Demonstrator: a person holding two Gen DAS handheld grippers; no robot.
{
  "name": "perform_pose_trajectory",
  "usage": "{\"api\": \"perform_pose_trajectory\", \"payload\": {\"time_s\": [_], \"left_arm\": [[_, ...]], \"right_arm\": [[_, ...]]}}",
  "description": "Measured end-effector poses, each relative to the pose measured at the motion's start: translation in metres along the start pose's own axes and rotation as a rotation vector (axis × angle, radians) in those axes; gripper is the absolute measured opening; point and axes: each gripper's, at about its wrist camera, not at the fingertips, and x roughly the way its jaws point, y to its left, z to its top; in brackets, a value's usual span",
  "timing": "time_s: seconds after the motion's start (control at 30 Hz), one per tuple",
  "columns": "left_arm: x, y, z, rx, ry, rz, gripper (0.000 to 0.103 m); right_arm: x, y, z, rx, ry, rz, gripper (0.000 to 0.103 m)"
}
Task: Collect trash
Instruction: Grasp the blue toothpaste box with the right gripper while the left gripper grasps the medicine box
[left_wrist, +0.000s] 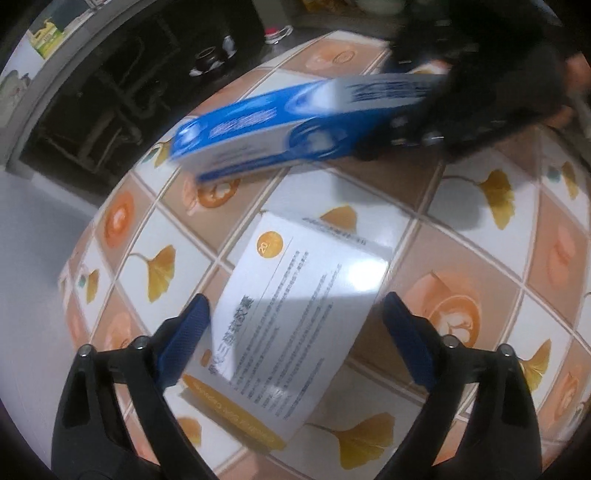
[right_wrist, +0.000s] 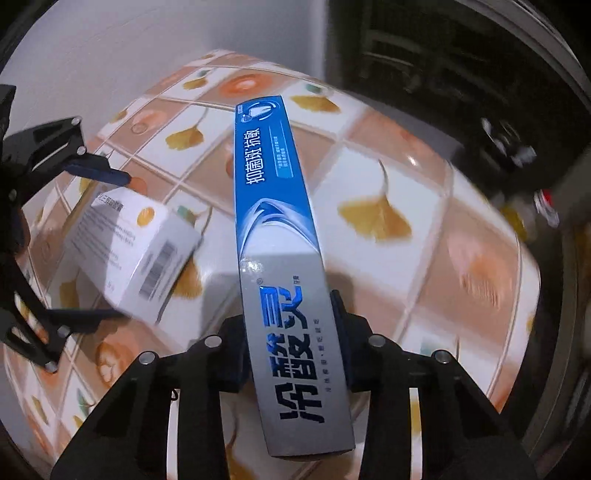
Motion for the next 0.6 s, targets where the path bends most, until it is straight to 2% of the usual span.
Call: {"api": "perform_pose_trajectory", "payload": {"time_s": [0.03,0.1,0.3,0.37,0.43,0.6], "left_arm": [[-0.001,-0.003,-0.001,-0.005,0.008,0.012,0.081],[-0.006,-0.009,-0.003,-0.048,0.045,0.021,0.080],[-0.028,-0.039,-0.025,-0.185,0.125,-0.023,0.080],[-0.037,-0.050,-0.037,-0.264,0.144,-0.044,0.080],[-0.051,-0.064,-0.057,-0.358,0.157,-0.069,0.080],[-0.088,-0.107,-0.114,-0.512,0.120,-0.129,0.080]], "right_arm": [[-0.004,0.001,-0.010,0.024,-0.002,-0.004,0.036],[-0.013,0.004,-0.031,0.076,-0.004,-0.018,0.036],[-0.037,0.023,-0.097,0.205,0.001,-0.071,0.035],[-0.046,0.030,-0.119,0.253,-0.002,-0.041,0.035],[-0.057,0.040,-0.148,0.292,-0.015,0.001,0.035],[-0.083,0.079,-0.217,0.295,-0.037,-0.010,0.035]]}}
